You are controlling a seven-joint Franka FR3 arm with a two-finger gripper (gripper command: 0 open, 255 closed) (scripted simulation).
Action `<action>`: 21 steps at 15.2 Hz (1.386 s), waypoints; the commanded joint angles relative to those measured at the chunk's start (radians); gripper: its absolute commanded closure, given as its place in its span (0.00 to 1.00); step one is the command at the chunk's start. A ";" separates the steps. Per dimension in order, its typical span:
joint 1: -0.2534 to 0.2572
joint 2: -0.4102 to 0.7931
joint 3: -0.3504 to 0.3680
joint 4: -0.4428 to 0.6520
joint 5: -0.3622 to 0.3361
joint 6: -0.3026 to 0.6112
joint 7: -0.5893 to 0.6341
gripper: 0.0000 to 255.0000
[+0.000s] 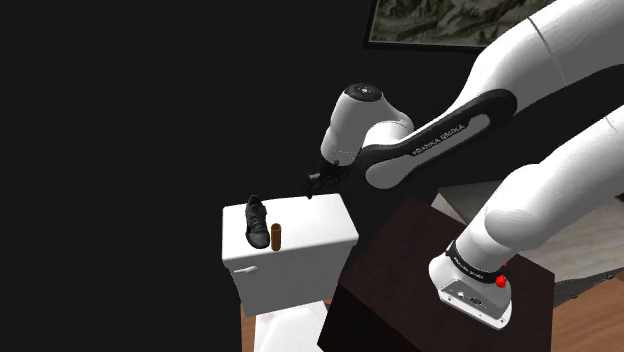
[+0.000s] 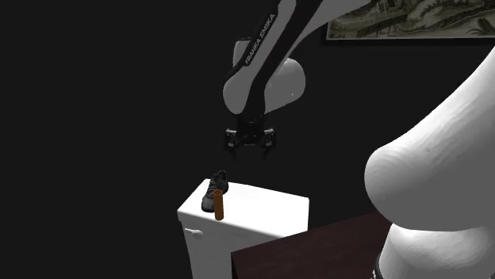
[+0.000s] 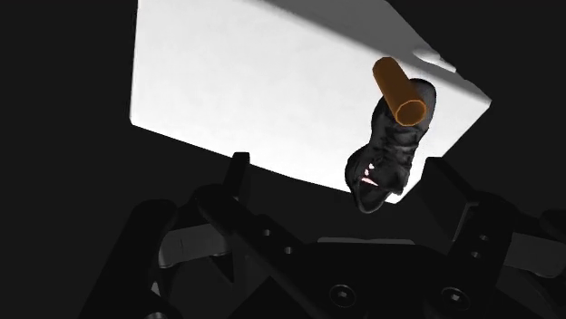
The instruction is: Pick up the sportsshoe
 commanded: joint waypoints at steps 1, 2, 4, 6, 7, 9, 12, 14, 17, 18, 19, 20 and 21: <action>-0.066 0.104 0.063 0.032 -0.113 0.081 0.131 0.00; -0.104 0.157 0.094 0.052 -0.198 0.111 0.216 0.00; -0.161 0.272 0.129 0.106 -0.423 0.148 0.426 0.00; -0.153 0.388 0.103 0.176 -0.659 0.154 0.644 0.00; -0.119 0.441 0.064 0.213 -0.751 0.154 0.734 0.00; -0.047 0.535 -0.011 0.289 -0.893 0.151 0.881 0.00; 0.047 0.663 -0.100 0.406 -1.037 0.145 1.047 0.00; 0.099 0.742 -0.146 0.485 -1.103 0.141 1.132 0.00; 0.161 0.858 -0.199 0.609 -1.169 0.132 1.230 0.00; 0.178 0.895 -0.214 0.652 -1.184 0.129 1.256 0.00; 0.194 0.933 -0.227 0.696 -1.196 0.125 1.279 0.00; 0.209 0.970 -0.238 0.740 -1.205 0.121 1.298 0.00; 0.223 1.008 -0.249 0.785 -1.211 0.117 1.315 0.00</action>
